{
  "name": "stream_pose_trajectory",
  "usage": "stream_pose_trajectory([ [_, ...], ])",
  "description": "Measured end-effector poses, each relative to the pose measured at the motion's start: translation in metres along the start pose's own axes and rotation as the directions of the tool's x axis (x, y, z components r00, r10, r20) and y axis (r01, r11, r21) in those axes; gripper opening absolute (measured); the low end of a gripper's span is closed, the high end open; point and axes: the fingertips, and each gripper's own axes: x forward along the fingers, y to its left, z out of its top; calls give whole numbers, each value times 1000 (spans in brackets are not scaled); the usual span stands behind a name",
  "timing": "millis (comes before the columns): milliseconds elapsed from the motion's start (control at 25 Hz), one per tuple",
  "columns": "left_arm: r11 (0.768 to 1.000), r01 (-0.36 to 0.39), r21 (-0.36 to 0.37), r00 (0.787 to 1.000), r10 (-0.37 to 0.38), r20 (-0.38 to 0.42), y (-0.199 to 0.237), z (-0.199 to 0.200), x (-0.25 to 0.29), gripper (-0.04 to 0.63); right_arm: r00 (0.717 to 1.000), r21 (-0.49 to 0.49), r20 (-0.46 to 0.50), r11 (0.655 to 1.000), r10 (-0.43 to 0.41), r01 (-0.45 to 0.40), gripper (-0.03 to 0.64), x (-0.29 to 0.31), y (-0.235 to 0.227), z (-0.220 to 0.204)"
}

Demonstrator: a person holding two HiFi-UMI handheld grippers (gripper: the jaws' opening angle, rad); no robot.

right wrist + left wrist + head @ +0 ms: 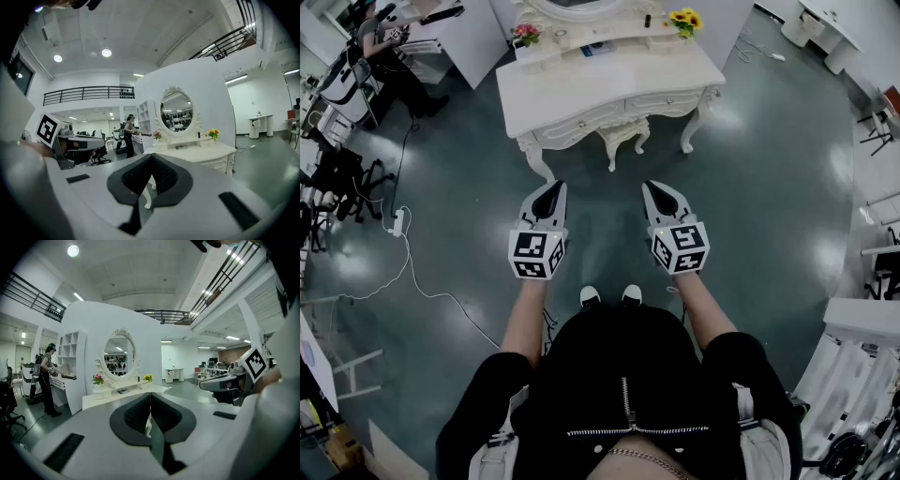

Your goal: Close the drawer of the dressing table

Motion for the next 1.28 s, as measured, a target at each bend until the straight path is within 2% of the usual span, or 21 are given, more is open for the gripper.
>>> stream_pose_trajectory([
  [440, 1000, -10, -1, 1000, 10, -9, -18, -1, 13, 21, 999, 7, 2, 999, 48, -48, 5, -5, -10, 0],
  [840, 999, -42, -6, 999, 41, -21, -43, -1, 32, 21, 997, 34, -15, 996, 82, -82, 5, -7, -42, -6],
  [1040, 999, -42, -10, 999, 42, -26, -38, -3, 60, 21, 997, 45, -15, 996, 76, -75, 5, 7, -64, -5],
  [1280, 1000, -19, -8, 999, 19, -27, -25, 3, 120, 21, 998, 48, -27, 998, 51, -49, 5, 45, -104, 3],
])
